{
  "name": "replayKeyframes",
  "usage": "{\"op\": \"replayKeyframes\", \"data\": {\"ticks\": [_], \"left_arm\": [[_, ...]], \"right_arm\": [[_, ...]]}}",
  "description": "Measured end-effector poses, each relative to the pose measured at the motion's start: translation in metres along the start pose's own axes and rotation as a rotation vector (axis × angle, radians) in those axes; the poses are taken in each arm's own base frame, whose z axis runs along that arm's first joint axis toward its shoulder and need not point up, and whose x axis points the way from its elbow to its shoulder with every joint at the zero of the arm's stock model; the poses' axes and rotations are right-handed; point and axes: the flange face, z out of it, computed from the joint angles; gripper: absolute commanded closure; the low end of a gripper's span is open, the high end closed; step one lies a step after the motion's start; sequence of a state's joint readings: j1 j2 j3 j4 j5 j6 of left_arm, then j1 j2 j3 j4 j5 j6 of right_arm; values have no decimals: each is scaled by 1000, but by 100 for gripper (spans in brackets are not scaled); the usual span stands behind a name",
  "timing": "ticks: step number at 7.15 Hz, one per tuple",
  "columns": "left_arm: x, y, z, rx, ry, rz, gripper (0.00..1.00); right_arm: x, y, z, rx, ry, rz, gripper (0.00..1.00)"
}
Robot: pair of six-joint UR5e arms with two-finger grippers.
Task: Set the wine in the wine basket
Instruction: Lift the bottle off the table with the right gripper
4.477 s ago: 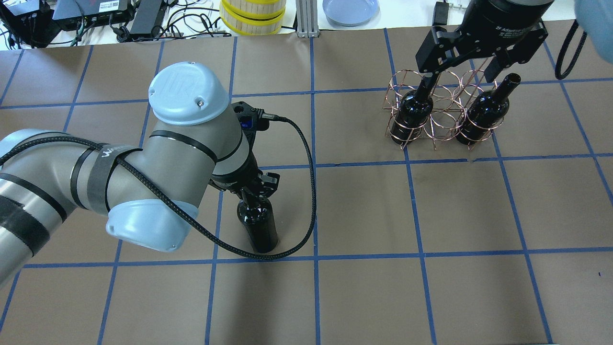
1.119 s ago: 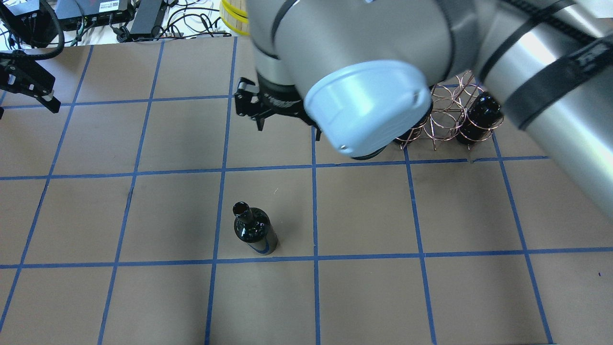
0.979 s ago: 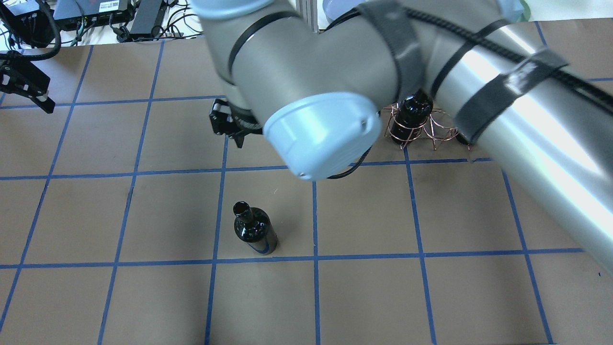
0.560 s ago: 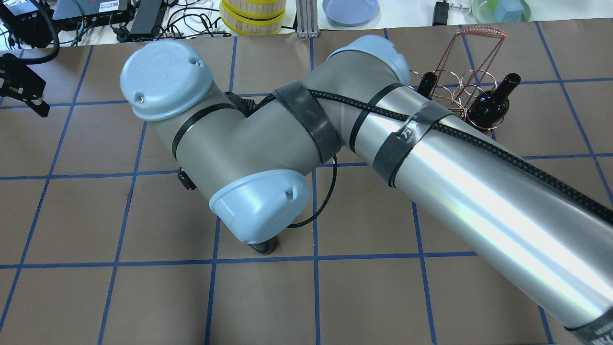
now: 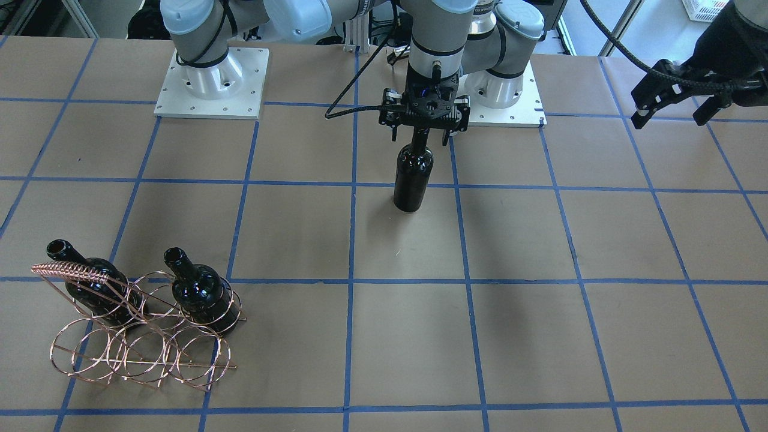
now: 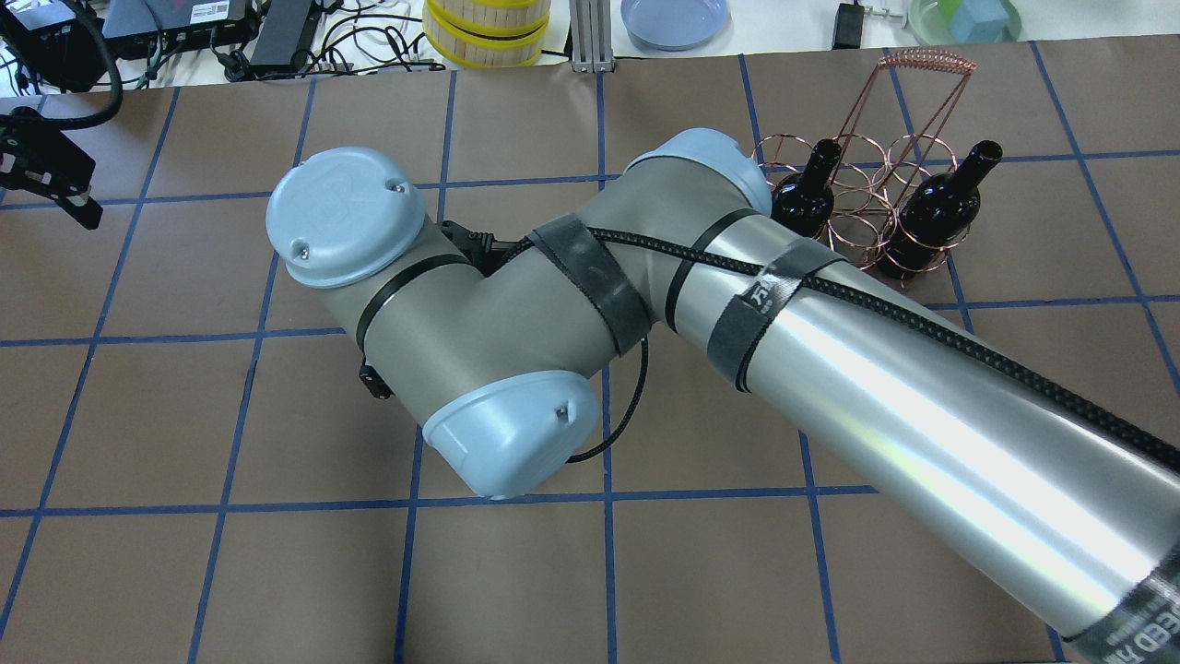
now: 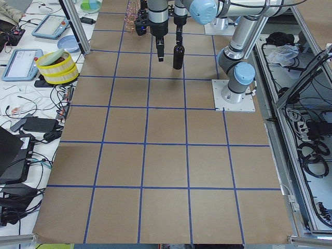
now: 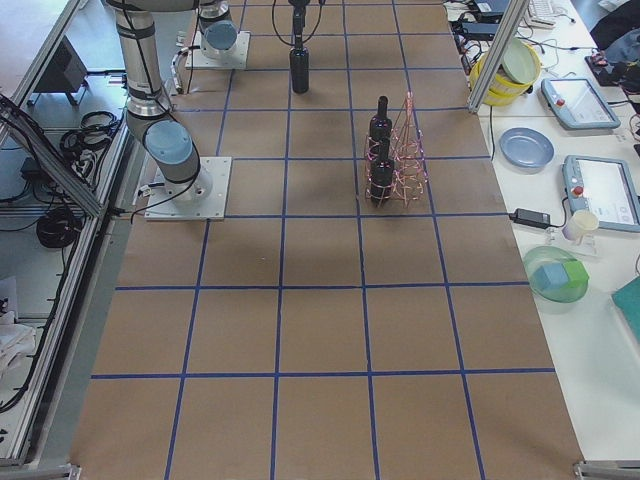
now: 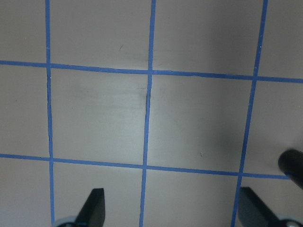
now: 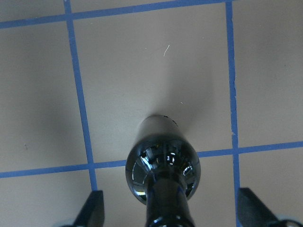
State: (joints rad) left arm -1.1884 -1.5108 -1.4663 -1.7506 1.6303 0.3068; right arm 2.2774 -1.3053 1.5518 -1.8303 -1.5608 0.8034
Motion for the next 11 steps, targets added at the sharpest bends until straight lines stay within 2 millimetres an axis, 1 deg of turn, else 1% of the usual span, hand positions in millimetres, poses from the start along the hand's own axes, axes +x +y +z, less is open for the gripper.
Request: {"op": "replayKeyframes", "data": {"ticks": [2, 4, 5, 6, 7, 8, 9, 11], "left_arm": [[0, 1, 0, 0, 1, 1, 0], [0, 1, 0, -1, 1, 2, 0], [1, 1, -1, 1, 2, 2, 0], [1, 1, -1, 4, 3, 2, 0], [1, 1, -1, 5, 3, 2, 0], [1, 1, -1, 4, 3, 3, 0], [3, 1, -2, 4, 5, 5, 0], [16, 3, -4, 11, 5, 24, 0]], "right_arm": [[0, 1, 0, 11, -14, 2, 52], [0, 1, 0, 9, -17, 6, 59], [0, 1, 0, 8, -16, 8, 65], [0, 2, -1, 8, -16, 15, 66], [1, 2, -1, 7, -16, 28, 71], [1, 2, -1, 7, -17, 42, 83], [0, 2, -2, 9, -19, 49, 100], [0, 3, -7, 9, -30, 57, 100]]}}
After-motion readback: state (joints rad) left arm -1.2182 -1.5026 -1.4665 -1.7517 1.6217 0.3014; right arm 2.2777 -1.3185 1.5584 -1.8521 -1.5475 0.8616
